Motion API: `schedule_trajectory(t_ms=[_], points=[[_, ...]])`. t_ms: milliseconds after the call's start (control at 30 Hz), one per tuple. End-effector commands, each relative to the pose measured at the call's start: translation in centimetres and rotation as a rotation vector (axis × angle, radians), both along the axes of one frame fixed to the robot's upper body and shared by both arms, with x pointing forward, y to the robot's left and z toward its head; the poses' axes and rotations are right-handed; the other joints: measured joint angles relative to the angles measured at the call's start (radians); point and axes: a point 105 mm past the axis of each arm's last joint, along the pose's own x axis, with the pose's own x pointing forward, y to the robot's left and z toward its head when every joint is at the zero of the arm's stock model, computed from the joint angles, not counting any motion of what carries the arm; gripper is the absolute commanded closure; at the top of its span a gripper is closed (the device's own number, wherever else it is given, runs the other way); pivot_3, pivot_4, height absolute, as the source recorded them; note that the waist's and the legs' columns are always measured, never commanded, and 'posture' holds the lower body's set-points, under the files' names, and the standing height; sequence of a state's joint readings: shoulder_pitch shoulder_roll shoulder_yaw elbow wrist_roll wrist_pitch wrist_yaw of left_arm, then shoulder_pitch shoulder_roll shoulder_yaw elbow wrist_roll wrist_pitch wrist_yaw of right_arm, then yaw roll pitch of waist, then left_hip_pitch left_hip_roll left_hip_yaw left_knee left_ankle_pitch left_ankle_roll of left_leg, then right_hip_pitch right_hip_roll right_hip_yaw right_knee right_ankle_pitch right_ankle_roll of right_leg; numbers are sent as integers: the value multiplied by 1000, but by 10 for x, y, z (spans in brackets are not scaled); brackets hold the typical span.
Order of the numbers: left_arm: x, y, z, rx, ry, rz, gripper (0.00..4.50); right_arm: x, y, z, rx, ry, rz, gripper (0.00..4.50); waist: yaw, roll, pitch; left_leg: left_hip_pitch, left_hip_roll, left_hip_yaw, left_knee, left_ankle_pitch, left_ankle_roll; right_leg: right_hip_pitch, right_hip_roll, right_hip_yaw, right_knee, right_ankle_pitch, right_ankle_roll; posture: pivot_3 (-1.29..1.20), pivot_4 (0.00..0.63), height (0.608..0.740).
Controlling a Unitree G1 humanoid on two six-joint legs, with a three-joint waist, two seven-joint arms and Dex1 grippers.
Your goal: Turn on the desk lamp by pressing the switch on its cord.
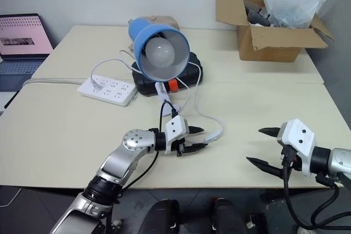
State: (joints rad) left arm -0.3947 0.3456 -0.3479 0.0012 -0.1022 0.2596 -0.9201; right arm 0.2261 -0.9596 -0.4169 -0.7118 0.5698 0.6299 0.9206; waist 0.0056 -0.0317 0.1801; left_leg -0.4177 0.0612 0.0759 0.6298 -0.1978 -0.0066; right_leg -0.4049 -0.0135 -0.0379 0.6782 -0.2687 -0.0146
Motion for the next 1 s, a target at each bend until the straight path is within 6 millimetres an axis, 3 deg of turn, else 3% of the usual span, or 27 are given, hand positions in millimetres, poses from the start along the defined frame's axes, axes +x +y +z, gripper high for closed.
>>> schedule_trajectory(t_ms=[33,400,767,1000], points=[[7,-6,2,8,-32,29,1847,1,1,6,-9,-36,4,0,0,0,0,0,0,0,0,0,0,0,0,0,0,0,0,0,150,740],[12,-16,-8,36,-15,20,1847,1,1,6,-10,-38,7,0,0,0,0,0,0,0,0,0,0,0,0,0,0,0,0,0,150,740],[16,-16,-9,52,-50,5,3956,2,2,6,-12,-44,18,0,0,0,0,0,0,-1,0,0,0,0,0,0,0,0,0,0,150,740],[14,-4,1,35,-55,-25,4080,5,8,12,-2,-65,41,0,-1,0,0,0,0,-1,0,0,0,0,0,0,0,0,0,0,150,740]])
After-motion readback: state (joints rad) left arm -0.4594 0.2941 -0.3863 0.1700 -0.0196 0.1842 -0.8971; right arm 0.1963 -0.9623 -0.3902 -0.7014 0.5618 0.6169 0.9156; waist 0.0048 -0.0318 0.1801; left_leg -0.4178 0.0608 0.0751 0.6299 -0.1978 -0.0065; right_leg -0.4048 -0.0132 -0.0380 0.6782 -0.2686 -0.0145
